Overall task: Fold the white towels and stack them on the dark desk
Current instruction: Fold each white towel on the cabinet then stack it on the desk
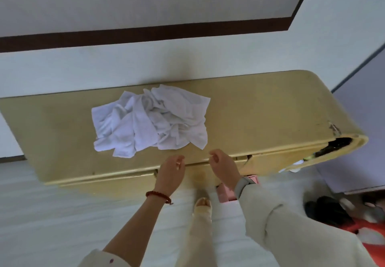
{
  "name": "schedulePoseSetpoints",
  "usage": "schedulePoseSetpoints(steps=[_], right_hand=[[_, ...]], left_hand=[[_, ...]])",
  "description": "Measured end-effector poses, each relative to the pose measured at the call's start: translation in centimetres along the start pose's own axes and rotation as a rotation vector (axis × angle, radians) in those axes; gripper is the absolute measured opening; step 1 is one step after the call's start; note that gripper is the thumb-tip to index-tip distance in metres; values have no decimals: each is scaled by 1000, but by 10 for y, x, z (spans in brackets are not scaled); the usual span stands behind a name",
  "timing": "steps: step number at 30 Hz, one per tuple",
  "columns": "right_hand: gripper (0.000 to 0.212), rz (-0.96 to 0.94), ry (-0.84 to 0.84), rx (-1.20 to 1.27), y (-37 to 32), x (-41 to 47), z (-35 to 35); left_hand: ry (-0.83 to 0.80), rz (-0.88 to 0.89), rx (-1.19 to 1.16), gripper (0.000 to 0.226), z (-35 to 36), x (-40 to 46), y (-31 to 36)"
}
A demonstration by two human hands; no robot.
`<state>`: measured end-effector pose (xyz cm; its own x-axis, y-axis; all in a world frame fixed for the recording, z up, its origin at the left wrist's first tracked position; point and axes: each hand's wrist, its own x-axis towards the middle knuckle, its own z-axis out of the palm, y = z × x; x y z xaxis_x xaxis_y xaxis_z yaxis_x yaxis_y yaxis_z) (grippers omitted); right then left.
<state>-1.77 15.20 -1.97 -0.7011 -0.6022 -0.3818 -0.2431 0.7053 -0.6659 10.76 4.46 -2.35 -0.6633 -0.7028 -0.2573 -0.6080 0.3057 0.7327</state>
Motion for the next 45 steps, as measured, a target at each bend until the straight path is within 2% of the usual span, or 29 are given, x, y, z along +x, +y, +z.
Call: schedulePoseSetpoints(steps=[3,5,7,9,10,11,14,19,23,26,31,35,39,42,45], right_hand=[[35,58,-9,39,-8,57,-1],[38,98,-87,31,-10,89,2],[29,106,-162,-3,-9,113,8],[9,85,-186,-65,-10,129,12],[16,65,-184,-93,-12,136,11],[21,26,-181,-107,-14,141,9],[10,-162,-210,-84,-25,149,-16],[18,-470,-284,-167,-37,165,-97],[17,-562,-187,-104,-29,181,-172],[15,-637,-93,-69,-7,193,-229],[14,-624,6,-103,49,215,-328],[16,-602,126,-244,89,236,-402],[18,-591,265,-273,103,254,-455],[17,-652,392,-229,102,261,-479],[19,-717,446,-168,101,256,-491]], left_hand=[[21,-39,-10,24,4,45,7],[36,-74,-23,26,6,69,10],[33,-94,-15,26,8,89,12],[31,-90,34,29,8,105,13],[21,-80,64,31,8,113,15],[6,-67,105,35,9,120,17],[8,-32,233,43,15,137,32],[237,138,279,15,34,160,85],[390,199,226,14,47,171,140],[422,243,209,26,64,175,180],[384,187,153,9,114,178,248],[345,83,134,13,141,186,293],[334,95,156,14,148,207,334],[463,179,122,12,143,218,363],[614,286,129,14,134,216,380]])
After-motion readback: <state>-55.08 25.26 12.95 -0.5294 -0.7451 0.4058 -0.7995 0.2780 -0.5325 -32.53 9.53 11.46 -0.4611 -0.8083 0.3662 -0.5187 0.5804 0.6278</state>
